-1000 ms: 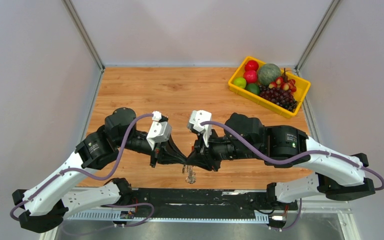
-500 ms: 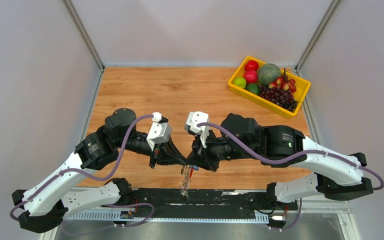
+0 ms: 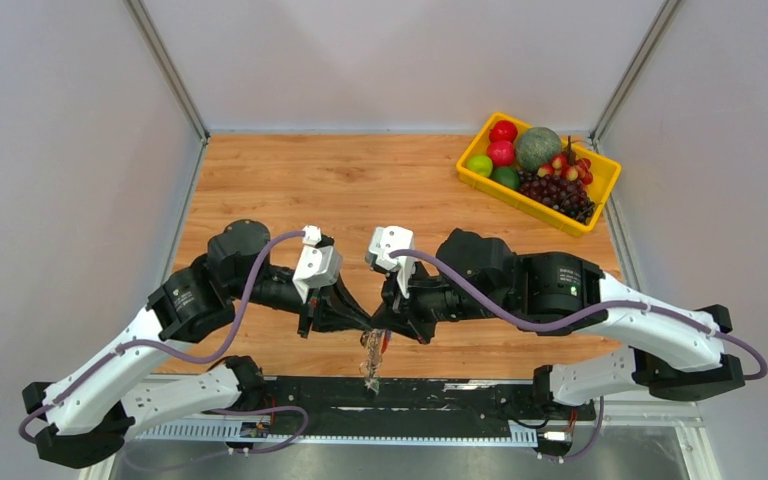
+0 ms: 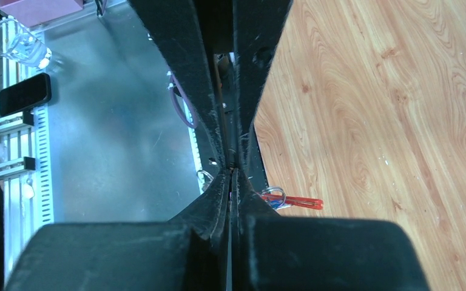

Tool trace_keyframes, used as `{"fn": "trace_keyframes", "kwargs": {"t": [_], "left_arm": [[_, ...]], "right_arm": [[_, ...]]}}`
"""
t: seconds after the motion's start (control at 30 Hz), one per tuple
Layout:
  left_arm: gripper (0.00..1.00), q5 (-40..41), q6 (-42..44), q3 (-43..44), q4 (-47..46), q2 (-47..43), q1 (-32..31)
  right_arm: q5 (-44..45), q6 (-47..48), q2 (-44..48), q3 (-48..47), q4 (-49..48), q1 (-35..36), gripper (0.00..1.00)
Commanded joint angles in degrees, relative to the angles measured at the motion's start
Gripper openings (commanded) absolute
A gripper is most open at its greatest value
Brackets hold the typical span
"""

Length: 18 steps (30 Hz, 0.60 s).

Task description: Put the keys on the keyring

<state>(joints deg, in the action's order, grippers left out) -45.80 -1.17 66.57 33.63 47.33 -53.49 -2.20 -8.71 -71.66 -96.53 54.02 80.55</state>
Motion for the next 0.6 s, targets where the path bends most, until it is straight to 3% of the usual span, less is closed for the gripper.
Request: {"fn": "trace_keyframes", "kwargs": {"t": [0.0,0.1,0.17,0.57], "left_arm": [[0.23,4.5,-0.5,-0.9,-8.0,-2.8,0.2],[0.35,7.9,-2.3,-3.6,-13.8,-6.7,0.3],[0.38,8.3,-3.3,-5.0,-16.7,-8.9,0.3],[0.4,9.1,-6.2,-6.1,-21.0,-8.3,0.2]], "right_arm": [[-0.3,1.1,2.8,2.9,-2.9,0.1,0.0],[0.9,1.4,5.0,4.9,-5.1,0.1,0.0],[1.8,1.8,6.4,5.8,-6.6,0.1,0.0],[6.4,8.4,15.4,12.8,-19.8,0.7,0.0]]}}
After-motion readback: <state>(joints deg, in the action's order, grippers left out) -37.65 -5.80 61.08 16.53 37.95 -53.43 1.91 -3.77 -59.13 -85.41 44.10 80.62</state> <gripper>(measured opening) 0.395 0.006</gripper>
